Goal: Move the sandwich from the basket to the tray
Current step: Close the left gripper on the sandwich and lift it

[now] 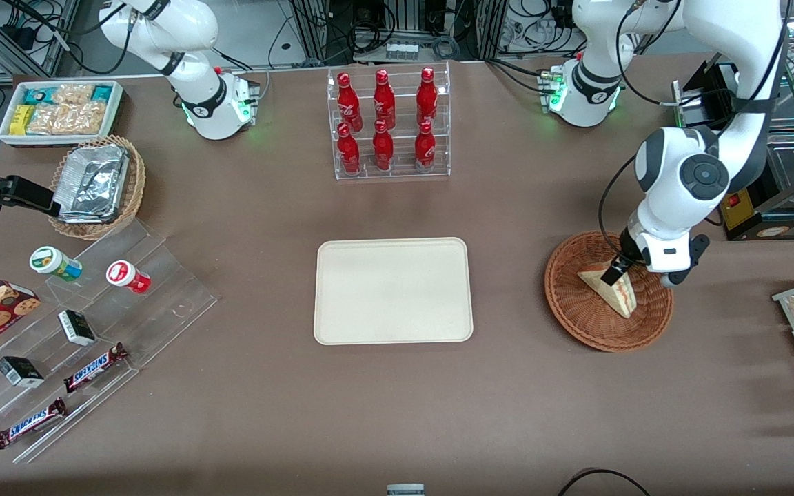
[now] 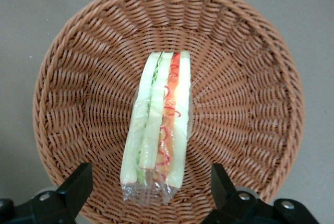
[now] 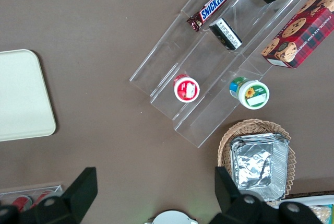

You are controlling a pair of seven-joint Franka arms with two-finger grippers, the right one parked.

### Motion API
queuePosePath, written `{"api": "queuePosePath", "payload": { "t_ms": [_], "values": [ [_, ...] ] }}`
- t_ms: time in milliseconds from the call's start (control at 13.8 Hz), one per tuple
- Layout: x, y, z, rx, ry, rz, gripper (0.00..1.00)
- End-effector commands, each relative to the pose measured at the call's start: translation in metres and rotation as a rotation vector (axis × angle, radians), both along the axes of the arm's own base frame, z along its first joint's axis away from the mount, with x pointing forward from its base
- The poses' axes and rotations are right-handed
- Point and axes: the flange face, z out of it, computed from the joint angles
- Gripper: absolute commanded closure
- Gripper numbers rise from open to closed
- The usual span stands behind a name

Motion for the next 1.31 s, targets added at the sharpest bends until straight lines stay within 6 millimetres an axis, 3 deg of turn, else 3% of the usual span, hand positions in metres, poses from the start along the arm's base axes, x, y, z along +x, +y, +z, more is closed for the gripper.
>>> {"api": "queuePosePath", "payload": {
  "t_ms": [0,145,218,290,435,508,1016,1234],
  "values": [
    [-0.007,0.002,-0.016,-0.005,-0.023,0.013,0.0],
    [-0.008,0.002,-0.021,-0.005,-0.016,0.013,0.01],
    [-0.008,0.002,-0.024,-0.004,-0.01,0.013,0.07],
    [-0.007,0.004,-0.027,-0.004,-0.006,0.018,0.22],
    [-0.005,0.006,-0.028,-0.004,-0.006,0.025,0.81],
    [-0.005,0.006,-0.028,-0.004,-0.006,0.025,1.0],
    [-0.002,-0.002,-0.014,0.001,-0.025,-0.003,1.0],
    [-0.002,-0.017,0.027,0.025,-0.008,-0.088,1.0]
  ]
}}
